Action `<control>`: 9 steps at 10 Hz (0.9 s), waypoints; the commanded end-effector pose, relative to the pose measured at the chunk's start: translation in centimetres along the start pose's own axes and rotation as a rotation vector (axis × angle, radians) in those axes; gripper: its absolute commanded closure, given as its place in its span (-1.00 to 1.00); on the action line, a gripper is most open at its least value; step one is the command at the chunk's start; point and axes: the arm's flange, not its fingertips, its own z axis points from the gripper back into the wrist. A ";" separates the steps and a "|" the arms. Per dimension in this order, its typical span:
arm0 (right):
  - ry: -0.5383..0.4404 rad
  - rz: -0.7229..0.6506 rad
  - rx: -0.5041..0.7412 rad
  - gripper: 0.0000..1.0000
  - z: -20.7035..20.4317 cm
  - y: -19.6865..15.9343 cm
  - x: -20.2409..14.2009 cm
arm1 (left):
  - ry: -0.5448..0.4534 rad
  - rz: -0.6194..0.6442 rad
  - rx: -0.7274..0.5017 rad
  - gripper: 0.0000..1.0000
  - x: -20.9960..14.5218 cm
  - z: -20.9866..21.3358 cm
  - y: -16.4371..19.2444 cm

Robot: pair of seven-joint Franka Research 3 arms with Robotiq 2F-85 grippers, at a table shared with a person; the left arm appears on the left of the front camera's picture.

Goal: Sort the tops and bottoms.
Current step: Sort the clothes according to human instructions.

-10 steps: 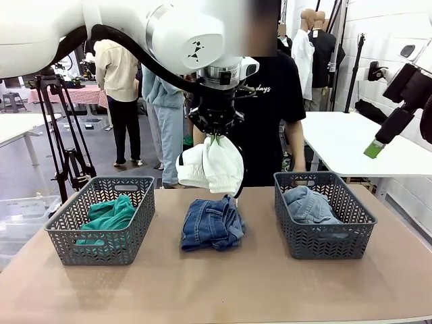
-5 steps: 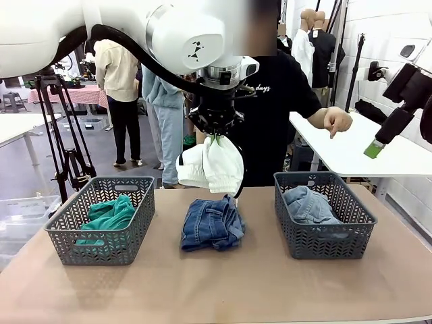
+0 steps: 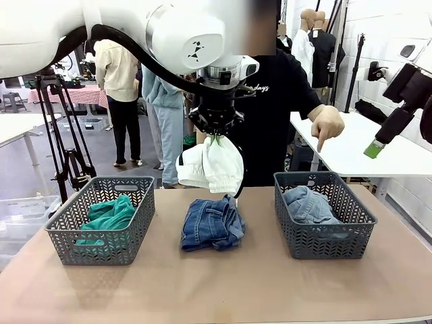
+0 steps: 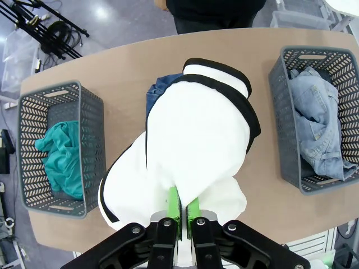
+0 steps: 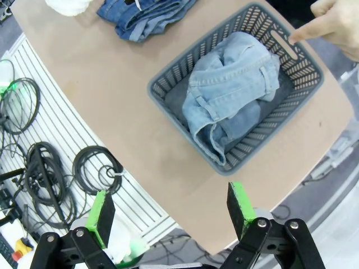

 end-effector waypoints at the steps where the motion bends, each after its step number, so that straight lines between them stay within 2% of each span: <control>1: 0.015 -0.006 -0.009 -1.00 -0.5 0.1 -0.3 | -0.005 -0.002 0.013 1.00 0.0 0.4 0.2; 6: 0.000 0.000 0.000 -1.00 0.0 0.0 0.0 | -0.005 -0.002 0.013 1.00 0.0 0.4 0.2; 9: 0.018 -0.056 -0.048 -1.00 3.0 2.0 -3.9 | -0.005 -0.002 0.013 1.00 0.0 0.4 0.2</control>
